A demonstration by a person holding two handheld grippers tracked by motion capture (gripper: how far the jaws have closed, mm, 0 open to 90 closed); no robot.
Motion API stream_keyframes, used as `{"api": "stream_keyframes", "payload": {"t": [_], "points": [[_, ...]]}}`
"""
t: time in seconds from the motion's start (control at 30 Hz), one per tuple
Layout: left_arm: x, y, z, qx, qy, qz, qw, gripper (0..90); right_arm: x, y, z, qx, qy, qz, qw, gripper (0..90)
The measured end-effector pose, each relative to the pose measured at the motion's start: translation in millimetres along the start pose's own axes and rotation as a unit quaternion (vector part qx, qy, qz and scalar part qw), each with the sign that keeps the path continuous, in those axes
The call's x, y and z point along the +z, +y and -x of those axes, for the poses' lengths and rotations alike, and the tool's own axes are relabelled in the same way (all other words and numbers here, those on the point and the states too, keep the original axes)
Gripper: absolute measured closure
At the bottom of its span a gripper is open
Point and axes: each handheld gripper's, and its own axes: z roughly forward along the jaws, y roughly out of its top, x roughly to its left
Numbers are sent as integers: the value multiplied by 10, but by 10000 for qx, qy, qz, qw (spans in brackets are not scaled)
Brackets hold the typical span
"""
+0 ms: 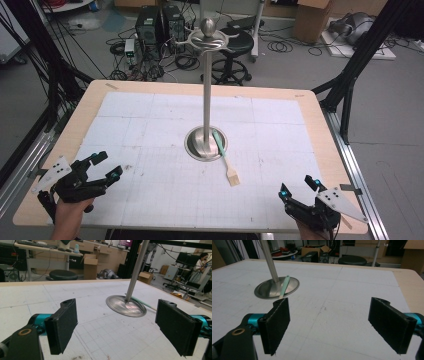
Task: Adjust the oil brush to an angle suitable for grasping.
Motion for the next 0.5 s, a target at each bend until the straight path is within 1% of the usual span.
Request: {"api": "stream_keyframes", "payload": {"t": [0.1, 0.17, 0.3, 0.47, 0.5], "points": [[9, -7, -2, -21, 12, -12, 10000, 183, 3, -4, 10, 12, -9, 8, 10000, 168], [15, -10, -5, -6, 26, -32, 10000, 183, 4, -3, 14, 39, -57, -3, 10000, 168], [21, -19, -2, -40, 40, -28, 10000, 183, 13, 4, 20, 49, -51, 4, 10000, 168], [35, -16, 8, 0, -3, -51, 10000, 185, 61, 11, -42, -5, 0, -55, 10000, 168], [42, -24, 12, 53, -38, -108, 9999, 185, 86, 30, -84, -65, 19, -47, 10000, 168]]}}
